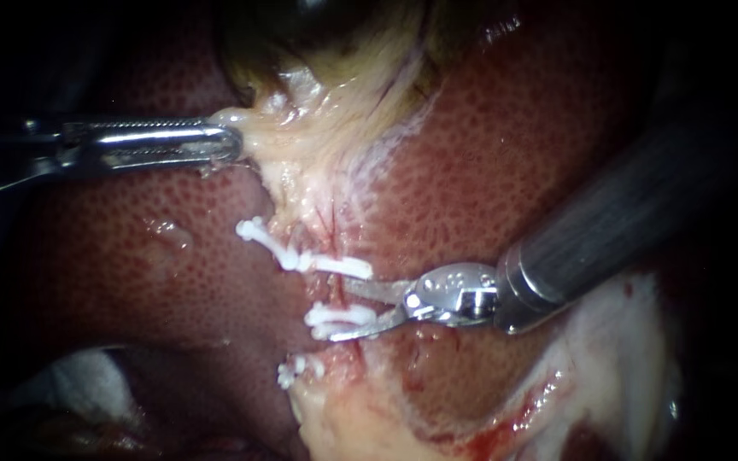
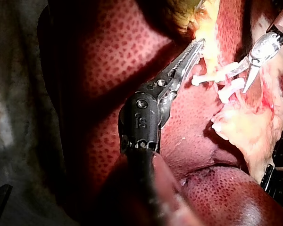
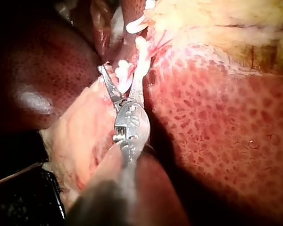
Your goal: Go to the cutting position right tube
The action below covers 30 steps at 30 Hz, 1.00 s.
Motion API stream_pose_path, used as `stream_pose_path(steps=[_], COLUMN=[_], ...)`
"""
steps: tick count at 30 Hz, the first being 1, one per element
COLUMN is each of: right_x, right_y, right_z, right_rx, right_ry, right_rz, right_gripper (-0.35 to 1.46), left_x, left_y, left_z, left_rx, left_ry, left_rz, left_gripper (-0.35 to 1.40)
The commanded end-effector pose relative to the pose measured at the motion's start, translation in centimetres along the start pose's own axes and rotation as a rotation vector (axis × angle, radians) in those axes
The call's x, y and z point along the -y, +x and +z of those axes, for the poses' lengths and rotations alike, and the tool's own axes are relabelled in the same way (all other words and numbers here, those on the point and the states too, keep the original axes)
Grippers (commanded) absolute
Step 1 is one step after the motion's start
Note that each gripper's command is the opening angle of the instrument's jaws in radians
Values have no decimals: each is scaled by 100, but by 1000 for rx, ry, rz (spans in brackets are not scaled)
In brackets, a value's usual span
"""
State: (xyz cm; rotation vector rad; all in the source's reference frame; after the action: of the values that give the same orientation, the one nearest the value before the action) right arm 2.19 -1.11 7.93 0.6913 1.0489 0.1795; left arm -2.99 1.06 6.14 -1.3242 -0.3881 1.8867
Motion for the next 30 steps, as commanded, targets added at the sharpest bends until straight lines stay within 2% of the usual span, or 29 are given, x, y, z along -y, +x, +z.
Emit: stream_pose_path(steps=[1, 13, 23, 30], right_x=[-1, -9, -17, -19], right_y=[1, 10, 18, 18], right_z=[2, 20, 35, 35], right_rx=[-4, -32, -68, -68], right_ry=[7, 75, 90, 90], right_rz=[-1, 48, 81, 93], right_gripper=[138, 126, 123, 123], left_x=[0, -2, -2, -2], left_y=[-1, -4, -5, -5], left_z=[1, 6, 8, 8], left_rx=[0, -1, -2, -2], left_ry=[0, 5, 6, 6], left_rz=[0, 1, 2, 2], left_gripper=[-35, -35, -35, -35])
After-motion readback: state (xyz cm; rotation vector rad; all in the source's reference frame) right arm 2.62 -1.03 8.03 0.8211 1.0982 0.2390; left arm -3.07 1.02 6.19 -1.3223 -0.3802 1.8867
